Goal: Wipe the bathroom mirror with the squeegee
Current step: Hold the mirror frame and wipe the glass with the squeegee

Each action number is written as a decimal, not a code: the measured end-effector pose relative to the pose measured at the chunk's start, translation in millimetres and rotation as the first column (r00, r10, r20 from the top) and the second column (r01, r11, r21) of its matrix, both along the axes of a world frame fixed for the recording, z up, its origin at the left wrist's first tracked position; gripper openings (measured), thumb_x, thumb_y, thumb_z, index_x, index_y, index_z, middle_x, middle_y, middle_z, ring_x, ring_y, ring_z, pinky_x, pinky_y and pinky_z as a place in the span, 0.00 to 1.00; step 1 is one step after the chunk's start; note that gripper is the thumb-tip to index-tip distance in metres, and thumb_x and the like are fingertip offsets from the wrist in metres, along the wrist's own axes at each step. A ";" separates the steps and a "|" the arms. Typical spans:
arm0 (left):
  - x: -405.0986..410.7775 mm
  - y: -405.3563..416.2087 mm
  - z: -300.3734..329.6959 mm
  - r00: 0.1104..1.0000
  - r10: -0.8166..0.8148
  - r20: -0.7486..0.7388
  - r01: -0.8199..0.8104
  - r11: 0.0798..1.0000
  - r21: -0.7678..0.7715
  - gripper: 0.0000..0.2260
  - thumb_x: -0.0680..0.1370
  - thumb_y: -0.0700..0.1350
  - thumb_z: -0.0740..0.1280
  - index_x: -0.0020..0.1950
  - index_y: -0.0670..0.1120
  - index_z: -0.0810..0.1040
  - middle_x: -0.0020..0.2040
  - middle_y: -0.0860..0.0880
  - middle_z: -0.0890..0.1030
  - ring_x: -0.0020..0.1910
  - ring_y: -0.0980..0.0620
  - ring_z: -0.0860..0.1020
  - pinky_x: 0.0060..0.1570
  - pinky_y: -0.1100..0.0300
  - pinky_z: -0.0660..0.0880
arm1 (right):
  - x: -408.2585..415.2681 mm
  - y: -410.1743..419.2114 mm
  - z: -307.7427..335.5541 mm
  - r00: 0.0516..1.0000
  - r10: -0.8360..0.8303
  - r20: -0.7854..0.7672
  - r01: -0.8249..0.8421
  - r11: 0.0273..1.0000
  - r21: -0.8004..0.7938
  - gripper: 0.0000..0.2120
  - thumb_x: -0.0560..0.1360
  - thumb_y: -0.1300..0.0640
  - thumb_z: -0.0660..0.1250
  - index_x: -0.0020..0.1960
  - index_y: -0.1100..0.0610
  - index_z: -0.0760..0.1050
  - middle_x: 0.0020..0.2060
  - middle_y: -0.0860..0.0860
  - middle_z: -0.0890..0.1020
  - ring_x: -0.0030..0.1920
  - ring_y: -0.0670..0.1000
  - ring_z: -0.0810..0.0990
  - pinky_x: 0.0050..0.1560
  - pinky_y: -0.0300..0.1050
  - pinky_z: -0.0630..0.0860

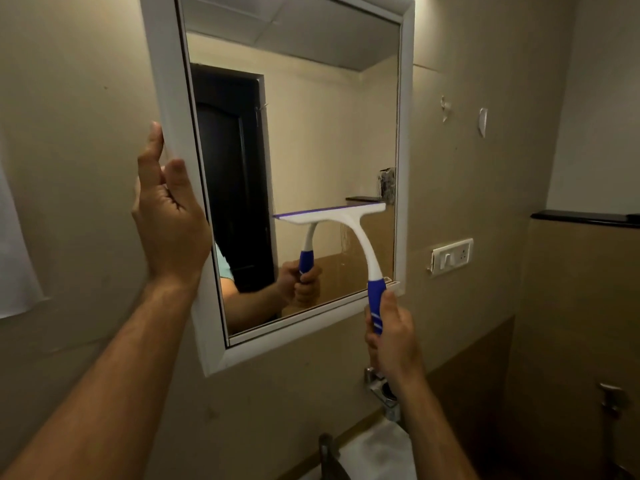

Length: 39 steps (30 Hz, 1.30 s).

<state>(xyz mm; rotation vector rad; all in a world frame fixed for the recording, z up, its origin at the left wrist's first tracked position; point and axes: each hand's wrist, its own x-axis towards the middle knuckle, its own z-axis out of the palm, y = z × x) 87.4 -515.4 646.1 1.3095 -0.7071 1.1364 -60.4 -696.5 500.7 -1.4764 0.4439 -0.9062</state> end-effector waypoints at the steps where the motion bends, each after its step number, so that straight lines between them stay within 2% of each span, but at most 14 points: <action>1: -1.4 -0.9 -0.8 1.000 -0.003 0.001 0.003 1.000 0.001 0.19 0.84 0.45 0.53 0.74 0.43 0.63 0.69 0.52 0.69 0.54 0.81 0.67 0.51 0.88 0.60 | -0.1 -2.5 6.3 1.000 -0.011 0.008 0.011 1.000 -0.007 0.32 0.74 0.33 0.50 0.54 0.59 0.73 0.36 0.52 0.74 0.32 0.47 0.71 0.29 0.38 0.68; 4: -0.5 -1.6 -3.1 1.000 -0.007 -0.005 0.007 1.000 -0.002 0.19 0.84 0.44 0.53 0.74 0.43 0.63 0.69 0.52 0.69 0.54 0.81 0.68 0.50 0.88 0.60 | 2.3 -7.3 32.8 0.997 -0.014 0.078 0.015 1.000 -0.019 0.26 0.80 0.39 0.50 0.56 0.59 0.73 0.36 0.51 0.72 0.31 0.46 0.70 0.27 0.36 0.68; 7: 5.3 -0.2 -2.9 1.000 0.020 0.004 -0.020 1.000 -0.013 0.19 0.84 0.47 0.52 0.75 0.46 0.63 0.72 0.50 0.69 0.67 0.64 0.69 0.58 0.84 0.60 | 7.3 -4.0 42.8 0.996 -0.019 0.084 0.023 0.999 -0.042 0.23 0.81 0.39 0.50 0.51 0.57 0.72 0.35 0.52 0.71 0.30 0.46 0.69 0.26 0.36 0.67; 8: 6.5 0.5 -3.4 0.999 0.031 0.009 -0.031 0.999 -0.007 0.19 0.84 0.47 0.52 0.75 0.46 0.62 0.72 0.50 0.69 0.67 0.65 0.67 0.59 0.83 0.60 | 9.1 -1.9 38.6 0.997 -0.028 0.068 0.031 0.999 -0.037 0.23 0.80 0.38 0.50 0.50 0.56 0.72 0.36 0.52 0.72 0.31 0.47 0.69 0.28 0.38 0.67; 11: 9.3 1.7 -4.5 0.999 0.040 0.000 -0.040 0.999 0.000 0.19 0.84 0.47 0.52 0.76 0.47 0.61 0.67 0.58 0.66 0.59 0.76 0.68 0.56 0.85 0.60 | 7.1 9.8 9.0 0.998 -0.050 0.031 0.050 0.999 -0.012 0.22 0.79 0.38 0.50 0.50 0.55 0.71 0.38 0.54 0.73 0.34 0.49 0.71 0.33 0.42 0.67; 14: 11.5 1.6 -5.1 1.000 0.031 -0.001 -0.031 1.000 0.001 0.20 0.84 0.50 0.51 0.76 0.51 0.60 0.59 0.66 0.68 0.56 0.63 0.76 0.53 0.80 0.67 | -2.0 20.0 -16.3 0.998 -0.064 0.006 0.064 0.998 0.008 0.19 0.80 0.41 0.51 0.48 0.55 0.71 0.39 0.56 0.73 0.36 0.51 0.71 0.36 0.42 0.69; 15: 11.7 1.8 -5.2 1.000 0.030 0.003 -0.030 1.000 0.001 0.20 0.84 0.50 0.51 0.76 0.51 0.60 0.57 0.68 0.68 0.56 0.65 0.75 0.53 0.80 0.66 | -4.7 20.0 -17.5 0.998 -0.062 0.009 0.061 0.998 0.014 0.19 0.79 0.41 0.52 0.48 0.55 0.71 0.39 0.56 0.73 0.37 0.51 0.71 0.36 0.43 0.69; 17: 13.3 2.3 -5.3 0.999 0.032 0.007 -0.032 0.999 0.000 0.20 0.84 0.49 0.51 0.76 0.51 0.61 0.58 0.66 0.70 0.54 0.67 0.75 0.53 0.78 0.67 | -7.2 14.7 -7.0 0.997 -0.064 0.033 0.064 0.998 0.014 0.16 0.81 0.44 0.53 0.48 0.55 0.71 0.38 0.55 0.73 0.35 0.50 0.71 0.34 0.42 0.68; 20: 13.0 1.7 -5.9 0.999 0.035 -0.001 -0.035 0.999 0.008 0.20 0.84 0.52 0.50 0.76 0.54 0.59 0.65 0.56 0.72 0.52 0.53 0.78 0.50 0.67 0.73 | -4.8 2.2 24.7 0.995 -0.049 0.091 0.052 0.998 -0.032 0.15 0.83 0.46 0.52 0.53 0.55 0.71 0.38 0.54 0.72 0.33 0.48 0.69 0.31 0.41 0.67; 23: 11.6 1.9 -5.7 1.000 0.025 -0.002 -0.025 1.000 0.011 0.20 0.84 0.51 0.51 0.76 0.53 0.59 0.68 0.59 0.67 0.58 0.60 0.75 0.56 0.75 0.70 | 4.4 -3.9 43.3 0.997 -0.042 0.067 0.046 0.997 -0.066 0.21 0.81 0.39 0.49 0.56 0.54 0.71 0.38 0.53 0.72 0.32 0.48 0.69 0.31 0.41 0.67; 26: 8.8 0.9 -6.8 0.999 0.042 -0.004 -0.042 0.999 0.008 0.20 0.84 0.49 0.51 0.76 0.50 0.60 0.68 0.59 0.66 0.59 0.71 0.70 0.58 0.81 0.63 | 7.5 0.2 25.4 0.999 -0.045 0.011 0.045 0.998 -0.051 0.25 0.78 0.34 0.48 0.50 0.54 0.72 0.37 0.54 0.72 0.33 0.49 0.70 0.32 0.43 0.68; 30: 5.8 -0.5 -8.2 0.998 0.053 -0.016 -0.053 0.999 0.000 0.19 0.84 0.47 0.52 0.76 0.48 0.61 0.71 0.51 0.69 0.62 0.65 0.69 0.55 0.85 0.60 | 1.1 8.7 -10.3 0.999 -0.046 -0.020 0.045 0.998 -0.037 0.32 0.72 0.30 0.48 0.53 0.55 0.72 0.40 0.55 0.74 0.37 0.50 0.72 0.37 0.43 0.70; 35: 6.4 0.1 -8.2 0.998 0.063 0.004 -0.063 0.998 0.007 0.20 0.84 0.47 0.52 0.76 0.47 0.61 0.72 0.50 0.68 0.66 0.66 0.66 0.60 0.82 0.60 | 1.8 -1.3 23.6 0.996 -0.013 0.089 0.021 0.995 -0.097 0.19 0.80 0.39 0.50 0.52 0.51 0.71 0.37 0.53 0.71 0.34 0.48 0.70 0.33 0.42 0.67; 39: 8.0 0.8 -10.2 0.997 0.071 -0.001 -0.071 0.997 0.002 0.20 0.84 0.48 0.51 0.76 0.48 0.61 0.72 0.50 0.68 0.63 0.69 0.67 0.60 0.81 0.61 | 5.6 -5.5 37.5 0.997 0.026 0.066 -0.019 0.994 -0.112 0.21 0.81 0.40 0.50 0.62 0.52 0.70 0.39 0.51 0.72 0.33 0.46 0.70 0.32 0.39 0.67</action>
